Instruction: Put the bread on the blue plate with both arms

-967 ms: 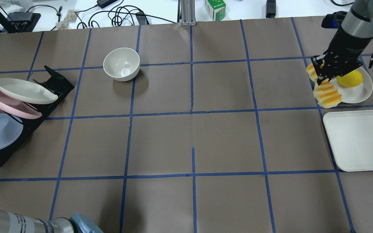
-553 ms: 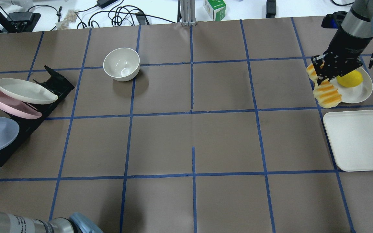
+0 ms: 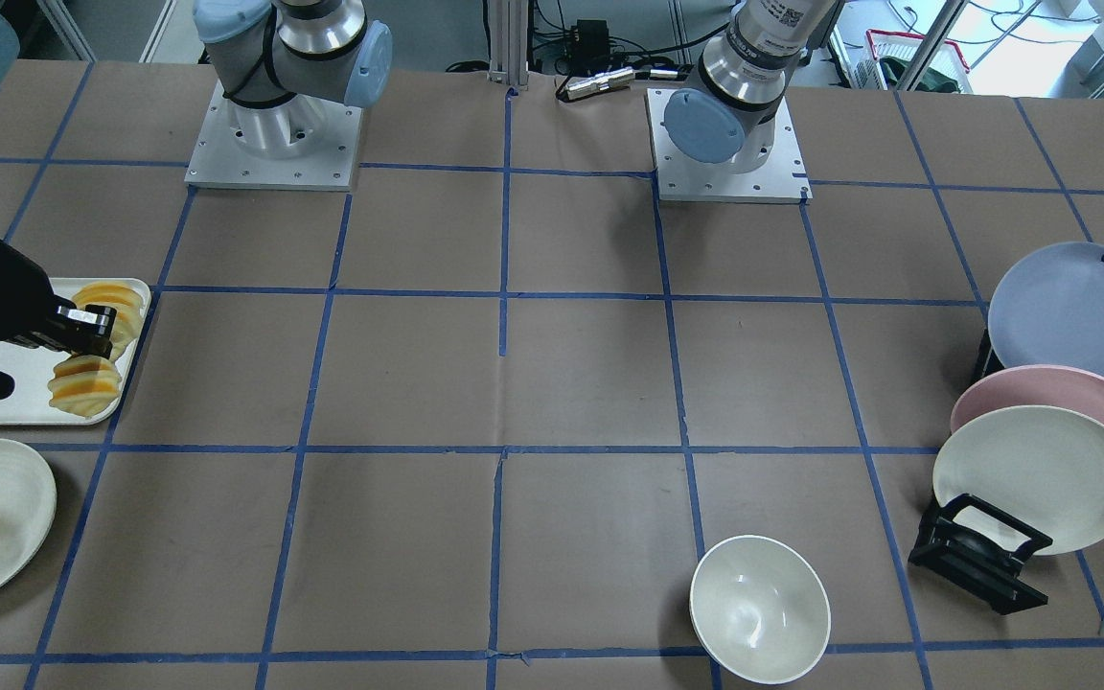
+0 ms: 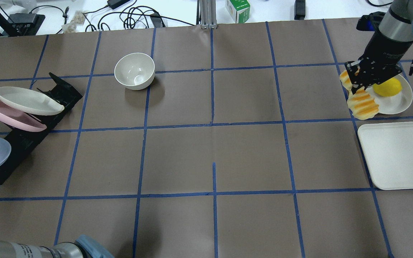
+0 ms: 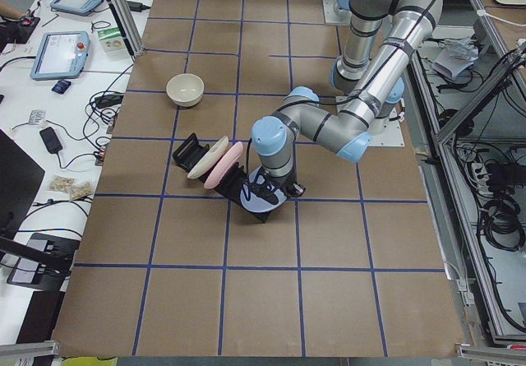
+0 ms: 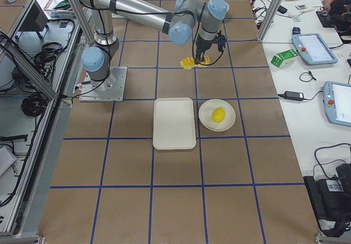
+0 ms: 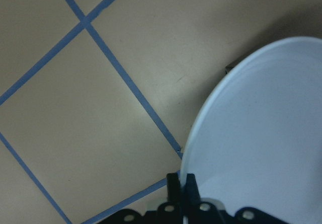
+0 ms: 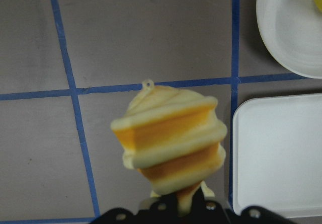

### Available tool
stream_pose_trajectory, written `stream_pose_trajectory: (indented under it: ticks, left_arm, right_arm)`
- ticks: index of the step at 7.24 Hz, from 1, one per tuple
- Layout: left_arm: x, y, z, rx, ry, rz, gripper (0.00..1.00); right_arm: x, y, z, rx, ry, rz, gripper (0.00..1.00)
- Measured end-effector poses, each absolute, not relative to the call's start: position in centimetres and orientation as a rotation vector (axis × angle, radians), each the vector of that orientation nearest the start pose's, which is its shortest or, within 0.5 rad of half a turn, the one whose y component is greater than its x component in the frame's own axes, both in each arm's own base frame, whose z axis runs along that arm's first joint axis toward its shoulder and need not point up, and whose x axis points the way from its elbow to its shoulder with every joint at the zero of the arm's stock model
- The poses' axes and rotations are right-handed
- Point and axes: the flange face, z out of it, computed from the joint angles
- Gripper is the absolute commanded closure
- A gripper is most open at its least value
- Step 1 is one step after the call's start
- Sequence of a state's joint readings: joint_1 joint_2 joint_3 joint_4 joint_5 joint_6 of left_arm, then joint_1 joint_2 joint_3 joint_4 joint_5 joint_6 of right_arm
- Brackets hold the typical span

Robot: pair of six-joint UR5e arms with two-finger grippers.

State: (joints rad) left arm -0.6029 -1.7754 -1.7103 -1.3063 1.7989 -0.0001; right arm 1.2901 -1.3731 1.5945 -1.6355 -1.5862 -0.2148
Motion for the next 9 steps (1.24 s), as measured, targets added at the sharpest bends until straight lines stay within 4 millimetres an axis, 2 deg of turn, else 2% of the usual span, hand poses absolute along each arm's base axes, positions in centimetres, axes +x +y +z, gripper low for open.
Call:
stream_pose_trajectory:
  ticks: [2,4,6,8,9]
  left_arm:
    - [36.1,-39.2,38.0,-1.326,2.667,0.253,1.0]
    - [31.1,-38.5,40.3,-1.264,2.783,0.339,1.0]
    - [22.4,-40.5,40.9,-1.128,2.901,0.408,1.0]
    - [12.3,-43.5,37.9,-0.951,3.039,0.428,1.0]
    - [7.0,-45.2,36.3,-0.846,3.11,0.36,1.0]
  right_arm:
    - [-2.6,-56.4,38.0,0.101,3.108,0.24,1.0]
    - [-2.6,-56.4,38.0,0.101,3.107,0.239,1.0]
    - [-2.6,-56.5,37.9,0.101,3.107,0.238,1.0]
    - [-2.6,-56.5,37.9,0.1,3.106,0.238,1.0]
    - [-2.6,-56.5,37.8,0.1,3.106,0.239,1.0]
